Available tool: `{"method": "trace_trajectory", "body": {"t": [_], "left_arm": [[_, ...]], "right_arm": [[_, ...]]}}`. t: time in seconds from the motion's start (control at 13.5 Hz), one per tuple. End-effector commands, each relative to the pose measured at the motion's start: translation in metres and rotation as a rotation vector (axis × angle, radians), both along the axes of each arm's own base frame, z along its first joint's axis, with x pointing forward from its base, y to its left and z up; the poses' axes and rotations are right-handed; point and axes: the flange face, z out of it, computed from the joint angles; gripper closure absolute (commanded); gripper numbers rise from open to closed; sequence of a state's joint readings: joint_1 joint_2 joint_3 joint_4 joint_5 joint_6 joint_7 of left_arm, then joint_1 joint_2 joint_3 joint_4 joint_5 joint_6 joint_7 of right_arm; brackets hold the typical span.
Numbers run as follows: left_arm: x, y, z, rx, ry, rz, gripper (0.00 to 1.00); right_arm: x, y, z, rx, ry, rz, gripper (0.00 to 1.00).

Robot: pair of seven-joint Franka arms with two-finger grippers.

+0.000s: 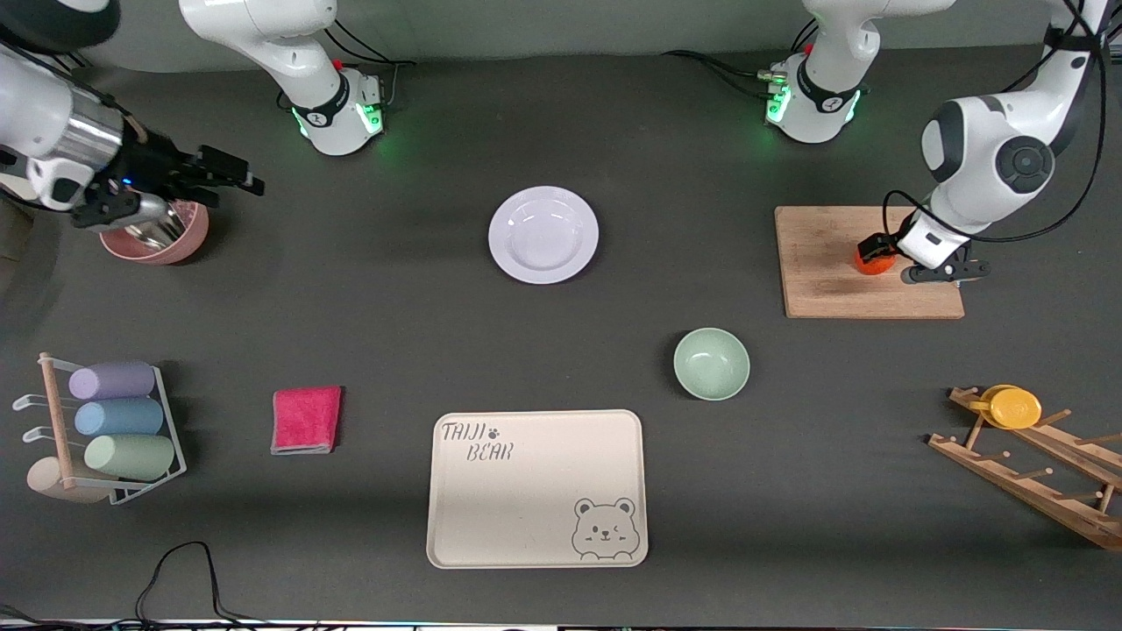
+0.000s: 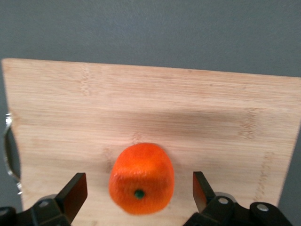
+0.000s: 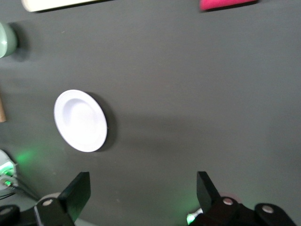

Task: Place orange and plate with both arms
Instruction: 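Lower the left gripper onto the orange while the right gripper reaches the plate, then grasp the orange with the left gripper while the right gripper grips the plate rim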

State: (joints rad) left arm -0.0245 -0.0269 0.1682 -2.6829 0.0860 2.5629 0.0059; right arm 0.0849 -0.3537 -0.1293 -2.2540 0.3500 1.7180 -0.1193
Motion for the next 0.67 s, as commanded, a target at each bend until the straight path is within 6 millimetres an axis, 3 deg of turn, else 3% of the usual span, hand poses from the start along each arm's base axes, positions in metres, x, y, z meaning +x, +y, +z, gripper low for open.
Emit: {"method": "trace_trajectory", "body": {"t": [0.0,0.37,0.52,0.59], "left_arm": [[-0.006,-0.005,-0.019,0.008,-0.010,-0.003,0.01],[-0.009,-0.005,-0.024,0.008,-0.001,-0.005,0.03],[-0.008,-0.005,-0.023,0.007,-0.010,-0.018,1.00],[-0.007,-0.004,-0.024,0.007,-0.008,-0.015,1.00]], "right_arm": [[-0.021,0.008,-0.048,0.152,-0.040,-0.010,0.00],[-0.042,0.024,-0.160,0.451,-0.061,-0.053,0.00],[-0.051,0.028,-0.201,0.553,-0.072,-0.071,0.00],[-0.057,0.030,-0.224,0.585,-0.084,-0.079,0.00]]}}
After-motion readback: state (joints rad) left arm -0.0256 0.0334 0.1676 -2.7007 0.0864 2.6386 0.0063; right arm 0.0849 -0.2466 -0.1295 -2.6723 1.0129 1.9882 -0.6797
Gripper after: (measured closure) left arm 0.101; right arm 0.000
